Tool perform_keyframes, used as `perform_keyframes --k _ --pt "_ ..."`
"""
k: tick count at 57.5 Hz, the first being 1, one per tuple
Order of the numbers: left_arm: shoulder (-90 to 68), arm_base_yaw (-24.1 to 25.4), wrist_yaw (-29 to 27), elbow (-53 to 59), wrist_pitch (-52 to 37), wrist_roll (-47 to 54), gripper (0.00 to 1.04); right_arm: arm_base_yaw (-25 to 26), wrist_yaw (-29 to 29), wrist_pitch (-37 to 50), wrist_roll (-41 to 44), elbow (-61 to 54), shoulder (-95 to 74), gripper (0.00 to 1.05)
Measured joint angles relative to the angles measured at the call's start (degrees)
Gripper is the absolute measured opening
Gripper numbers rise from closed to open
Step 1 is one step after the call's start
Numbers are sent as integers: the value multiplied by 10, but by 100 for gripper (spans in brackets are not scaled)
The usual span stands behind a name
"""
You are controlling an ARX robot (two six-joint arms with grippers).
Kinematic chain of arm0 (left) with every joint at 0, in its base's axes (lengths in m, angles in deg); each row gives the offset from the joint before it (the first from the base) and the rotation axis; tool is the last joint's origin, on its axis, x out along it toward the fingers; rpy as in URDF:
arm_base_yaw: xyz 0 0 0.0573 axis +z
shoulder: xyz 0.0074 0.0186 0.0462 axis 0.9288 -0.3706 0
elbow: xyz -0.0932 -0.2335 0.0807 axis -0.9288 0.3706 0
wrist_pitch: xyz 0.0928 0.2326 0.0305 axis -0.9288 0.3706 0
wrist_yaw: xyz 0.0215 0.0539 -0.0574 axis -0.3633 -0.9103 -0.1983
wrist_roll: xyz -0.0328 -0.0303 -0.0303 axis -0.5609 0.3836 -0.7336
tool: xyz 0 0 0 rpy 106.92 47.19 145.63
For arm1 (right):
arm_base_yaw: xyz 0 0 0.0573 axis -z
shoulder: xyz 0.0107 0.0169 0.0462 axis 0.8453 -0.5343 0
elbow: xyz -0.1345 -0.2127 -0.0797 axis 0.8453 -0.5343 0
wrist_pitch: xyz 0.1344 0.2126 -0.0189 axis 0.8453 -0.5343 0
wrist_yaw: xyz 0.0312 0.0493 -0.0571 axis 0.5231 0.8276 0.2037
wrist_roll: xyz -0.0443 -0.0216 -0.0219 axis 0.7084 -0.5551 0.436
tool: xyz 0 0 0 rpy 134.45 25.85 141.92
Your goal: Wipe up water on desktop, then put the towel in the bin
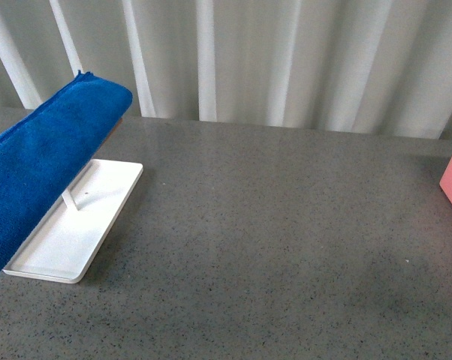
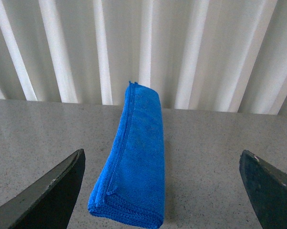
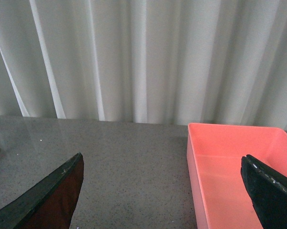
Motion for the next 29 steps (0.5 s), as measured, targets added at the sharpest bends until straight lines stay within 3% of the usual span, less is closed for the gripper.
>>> perform_keyframes --k 29 --pt "0 0 0 0 0 0 98 0 0 0 0 0 0 98"
